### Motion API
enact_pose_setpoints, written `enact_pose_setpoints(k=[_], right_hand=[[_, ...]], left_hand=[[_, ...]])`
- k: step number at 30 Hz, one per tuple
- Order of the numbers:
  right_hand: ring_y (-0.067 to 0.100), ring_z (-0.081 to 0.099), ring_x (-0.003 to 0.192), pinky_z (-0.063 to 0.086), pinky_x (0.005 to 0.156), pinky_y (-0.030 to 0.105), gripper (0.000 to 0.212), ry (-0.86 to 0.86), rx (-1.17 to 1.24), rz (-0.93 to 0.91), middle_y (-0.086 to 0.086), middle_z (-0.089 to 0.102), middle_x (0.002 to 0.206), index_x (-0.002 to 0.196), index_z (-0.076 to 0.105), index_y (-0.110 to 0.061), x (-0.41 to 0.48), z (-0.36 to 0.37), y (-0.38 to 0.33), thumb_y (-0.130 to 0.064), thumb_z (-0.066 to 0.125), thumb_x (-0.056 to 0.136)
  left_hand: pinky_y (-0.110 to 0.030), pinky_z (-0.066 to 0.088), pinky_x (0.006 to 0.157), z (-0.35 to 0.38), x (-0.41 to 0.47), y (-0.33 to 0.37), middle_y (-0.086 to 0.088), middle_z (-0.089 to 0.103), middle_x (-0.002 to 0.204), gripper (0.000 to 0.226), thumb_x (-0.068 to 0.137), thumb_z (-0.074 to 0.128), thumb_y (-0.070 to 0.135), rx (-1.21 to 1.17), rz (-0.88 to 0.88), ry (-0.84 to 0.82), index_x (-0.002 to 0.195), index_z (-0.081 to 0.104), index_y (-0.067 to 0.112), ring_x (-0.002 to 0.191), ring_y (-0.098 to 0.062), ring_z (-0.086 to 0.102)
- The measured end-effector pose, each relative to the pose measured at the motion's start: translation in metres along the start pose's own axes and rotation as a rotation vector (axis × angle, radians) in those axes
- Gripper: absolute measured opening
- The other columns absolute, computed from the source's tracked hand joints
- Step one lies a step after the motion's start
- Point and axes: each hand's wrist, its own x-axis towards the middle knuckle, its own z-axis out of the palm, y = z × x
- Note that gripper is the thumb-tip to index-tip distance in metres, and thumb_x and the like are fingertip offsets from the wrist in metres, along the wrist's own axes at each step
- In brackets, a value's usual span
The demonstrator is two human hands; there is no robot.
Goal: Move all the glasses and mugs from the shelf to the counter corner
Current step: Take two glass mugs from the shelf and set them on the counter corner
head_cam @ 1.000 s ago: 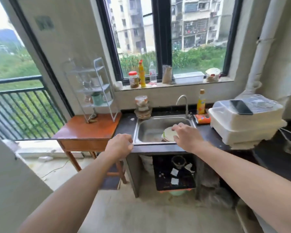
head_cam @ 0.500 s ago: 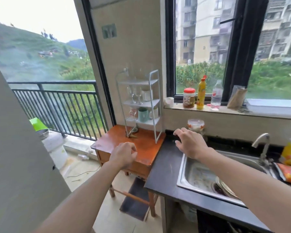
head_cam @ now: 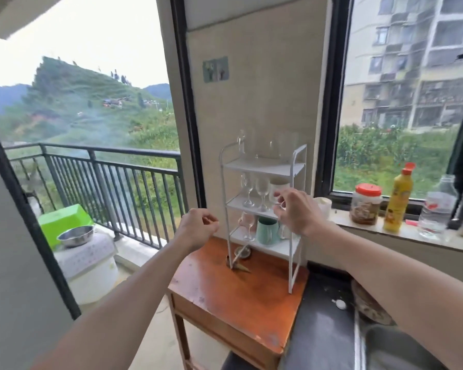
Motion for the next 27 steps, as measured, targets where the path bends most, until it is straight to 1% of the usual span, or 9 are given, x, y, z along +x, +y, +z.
enact_pose_setpoints(k=[3,6,10,16,19,21,24,26,27], right_hand=[[0.020,0.062,0.085,0.050,0.076,0.032,0.029,0.087,0.074,0.103,0.003,0.070,0.103,0.118,0.060,-0.013,0.057,0.024,-0.006,-0.022,0.063,0.090],[0.016,0.059,0.081,0.046,0.077,0.029,0.029,0.193,0.174,0.242,0.002,0.071,0.101,0.118,0.061,-0.012,0.111,0.040,-0.011,-0.020,0.063,0.090],[0.020,0.062,0.090,0.050,0.087,0.034,0.029,0.286,0.228,0.419,0.005,0.071,0.104,0.117,0.063,-0.012,0.172,0.056,-0.004,-0.018,0.062,0.089],[0.025,0.061,0.105,0.046,0.092,0.033,0.029,0.378,0.267,0.569,0.007,0.070,0.113,0.115,0.067,-0.011,0.238,0.071,0.027,-0.023,0.058,0.090],[0.035,0.062,0.098,0.048,0.079,0.037,0.023,0.395,0.256,0.564,0.015,0.070,0.100,0.098,0.069,-0.003,0.263,0.083,0.043,-0.019,0.055,0.089],[0.039,0.061,0.091,0.049,0.076,0.044,0.025,0.414,0.249,0.557,0.021,0.069,0.094,0.092,0.066,0.005,0.278,0.090,0.054,-0.017,0.054,0.089],[0.031,0.058,0.078,0.047,0.070,0.039,0.026,0.436,0.291,0.594,0.013,0.065,0.080,0.081,0.064,0.003,0.297,0.099,0.070,-0.020,0.055,0.090],[0.033,0.059,0.081,0.049,0.072,0.040,0.024,0.434,0.363,0.637,0.014,0.067,0.082,0.084,0.068,-0.001,0.306,0.105,0.078,-0.022,0.056,0.090],[0.033,0.061,0.082,0.050,0.073,0.039,0.026,0.440,0.413,0.654,0.015,0.068,0.084,0.087,0.069,0.000,0.310,0.108,0.081,-0.023,0.057,0.090]], left_hand=[[-0.035,0.055,0.072,-0.008,0.065,-0.016,-0.012,0.072,0.080,0.011,0.085,0.066,0.017,-0.093,0.022,-0.033,0.091,0.071,0.009,0.073,-0.023,0.068],[-0.038,0.056,0.075,-0.015,0.129,-0.027,-0.016,0.073,0.080,0.010,0.084,0.067,0.016,-0.157,0.031,-0.080,0.089,0.070,0.009,0.071,-0.024,0.067],[-0.034,0.053,0.070,-0.020,0.209,-0.028,-0.012,0.072,0.077,0.004,0.083,0.068,0.018,-0.203,0.095,-0.137,0.081,0.069,0.014,0.067,-0.020,0.066],[-0.040,0.055,0.078,-0.001,0.306,-0.012,-0.005,0.068,0.074,0.010,0.084,0.065,0.018,-0.443,0.079,-0.158,0.075,0.068,0.020,0.075,-0.021,0.063],[-0.036,0.044,0.070,0.016,0.347,-0.001,-0.007,0.060,0.076,0.016,0.084,0.058,0.015,-0.525,0.064,-0.138,0.069,0.062,0.016,0.074,-0.020,0.052],[-0.034,0.034,0.072,0.026,0.369,0.008,-0.006,0.050,0.079,0.009,0.083,0.052,0.016,-0.529,0.069,-0.120,0.075,0.055,0.018,0.077,-0.018,0.043],[-0.031,0.028,0.063,0.043,0.395,0.025,-0.006,0.040,0.073,0.014,0.082,0.049,0.018,-0.524,0.058,-0.112,0.068,0.048,0.020,0.068,-0.018,0.034],[-0.030,0.020,0.054,0.055,0.410,0.034,-0.004,0.035,0.063,0.027,0.083,0.050,0.015,-0.541,0.037,-0.132,0.058,0.042,0.021,0.057,-0.018,0.027],[-0.030,0.020,0.052,0.061,0.416,0.037,-0.002,0.037,0.059,0.029,0.084,0.049,0.013,-0.567,0.014,-0.148,0.057,0.044,0.019,0.054,-0.018,0.028]])
